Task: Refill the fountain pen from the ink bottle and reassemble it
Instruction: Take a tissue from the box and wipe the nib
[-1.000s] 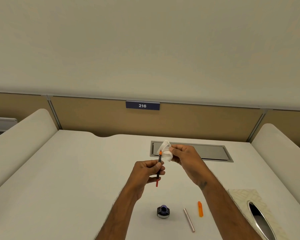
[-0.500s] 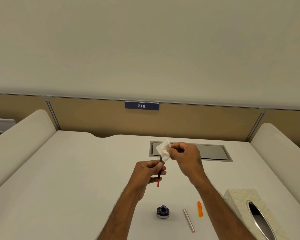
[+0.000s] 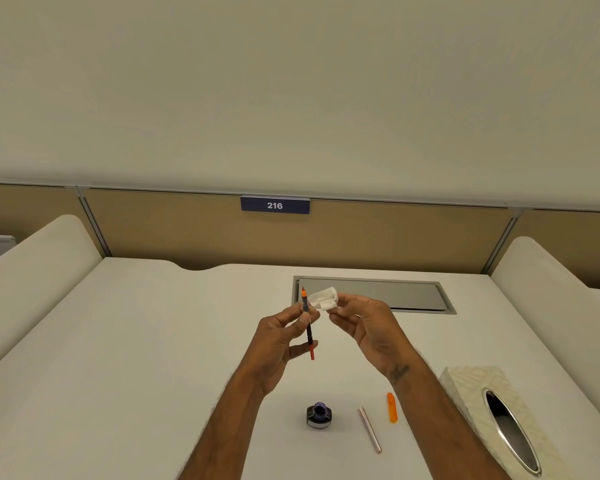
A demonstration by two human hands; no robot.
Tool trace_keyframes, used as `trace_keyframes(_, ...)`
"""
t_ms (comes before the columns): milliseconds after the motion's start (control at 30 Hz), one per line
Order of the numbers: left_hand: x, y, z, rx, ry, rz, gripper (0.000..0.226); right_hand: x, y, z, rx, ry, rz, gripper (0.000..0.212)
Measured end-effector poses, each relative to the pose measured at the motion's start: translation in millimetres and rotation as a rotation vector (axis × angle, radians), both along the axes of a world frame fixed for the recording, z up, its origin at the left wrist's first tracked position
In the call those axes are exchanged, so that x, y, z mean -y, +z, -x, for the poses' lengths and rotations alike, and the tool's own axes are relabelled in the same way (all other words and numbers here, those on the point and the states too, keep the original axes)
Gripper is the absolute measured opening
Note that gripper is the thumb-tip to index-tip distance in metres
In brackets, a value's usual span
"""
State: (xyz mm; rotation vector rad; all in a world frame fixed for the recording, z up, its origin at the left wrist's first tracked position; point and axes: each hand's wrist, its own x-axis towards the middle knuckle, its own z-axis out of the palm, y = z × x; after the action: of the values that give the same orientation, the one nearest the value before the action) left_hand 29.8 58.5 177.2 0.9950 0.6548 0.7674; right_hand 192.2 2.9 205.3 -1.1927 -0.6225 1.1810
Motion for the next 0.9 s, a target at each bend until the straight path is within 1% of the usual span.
trace_keyframes(167, -1.2, 0.0, 4.3, -0.049, -0.053, -0.086, 0.025, -0.7, -4.9, 2.4, 0.089, 0.028, 0.026, 0.013)
trace_keyframes(200, -1.1, 0.3, 5.0, -0.063, -0.073, -0.102, 0.026, -1.4, -4.7, 3.1, 0.151, 0.034, 0.04, 0.015)
trace_keyframes(300, -1.2, 1.2, 6.5, -0.097, -0.127, -0.117, 0.03, -5.4, -4.3, 3.8, 0.431, 0.047, 0.078, 0.019)
trace_keyframes(367, -1.9, 0.3, 6.3, -0.145, -0.138, -0.12, 0.031, -7.8, -2.9, 4.4, 0.532, 0.064, 0.085, 0.018)
trace_keyframes(467, -3.1, -1.6, 4.6, -0.202, -0.134, -0.13, 0.025, -10.5, 0.8, 6.2, 0.635, 0.102, 0.094, 0.018)
trace_keyframes(600, -3.3, -2.8, 3.2, -0.226, -0.124, -0.131, 0.021, -13.3, 3.0, 3.6, 0.675, 0.094, 0.102, 0.009)
trace_keyframes(767, -0.6, -5.5, 0.3, -0.284, -0.085, -0.162, 0.019, -16.8, 0.7, -0.3, 0.729, 0.144, 0.131, 0.013)
trace_keyframes(833, -1.2, -8.8, -1.5, -0.256, -0.064, -0.133, 0.019, -16.4, 1.5, -1.4, 0.711, 0.162, 0.116, 0.014)
trace_keyframes(900, -3.9, -12.0, -2.7, -0.2, -0.031, -0.084, 0.02, -14.7, 0.1, -3.9, 0.651, 0.107, 0.098, 0.016)
